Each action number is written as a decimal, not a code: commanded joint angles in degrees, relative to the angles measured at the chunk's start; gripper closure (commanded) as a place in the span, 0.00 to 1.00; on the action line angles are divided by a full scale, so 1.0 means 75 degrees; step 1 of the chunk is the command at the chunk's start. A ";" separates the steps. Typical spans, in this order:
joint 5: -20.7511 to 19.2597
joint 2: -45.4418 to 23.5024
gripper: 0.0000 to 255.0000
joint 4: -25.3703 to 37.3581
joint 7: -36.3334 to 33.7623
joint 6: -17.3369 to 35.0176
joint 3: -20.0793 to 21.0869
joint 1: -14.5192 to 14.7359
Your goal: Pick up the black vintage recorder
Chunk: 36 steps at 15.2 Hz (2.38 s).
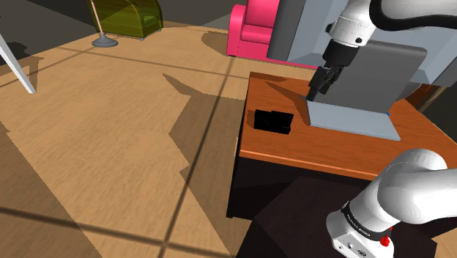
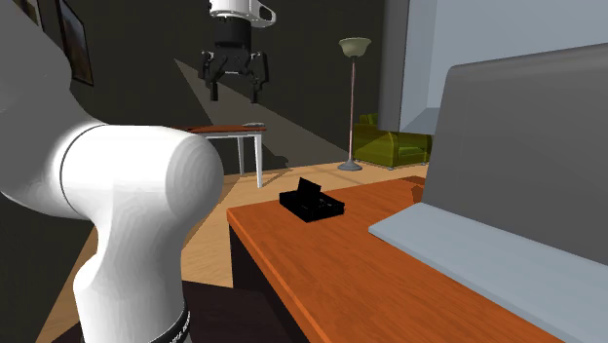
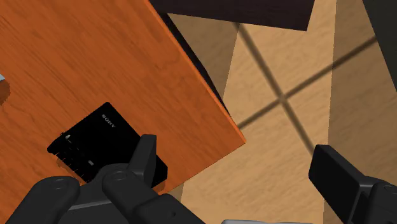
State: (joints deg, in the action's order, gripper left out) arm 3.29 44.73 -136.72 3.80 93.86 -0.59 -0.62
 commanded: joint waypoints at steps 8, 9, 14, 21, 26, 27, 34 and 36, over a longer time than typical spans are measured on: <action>-0.0229 -0.1616 0.00 0.0051 0.2165 0.1228 -0.1114 0.0265; -0.0223 -0.1894 0.00 0.0115 0.2478 0.1386 -0.1257 0.0311; -0.0016 -0.3418 0.00 0.0642 0.4069 0.2063 -0.1895 0.0565; 0.0748 -0.5794 0.00 0.1902 0.6335 0.2569 -0.2387 0.0772; 0.1164 -0.6901 0.00 0.2572 0.7273 0.2700 -0.2373 0.0712; 0.1190 -0.6951 0.00 0.2525 0.7301 0.2791 -0.2369 0.0710; 0.1351 -0.7254 0.00 0.2294 0.7466 0.3291 -0.2340 0.0693; 0.1351 -0.7259 1.00 0.2304 0.7474 0.3284 -0.2343 0.0687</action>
State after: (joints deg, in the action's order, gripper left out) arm 13.39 -9.67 -119.43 59.84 118.43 -18.17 4.54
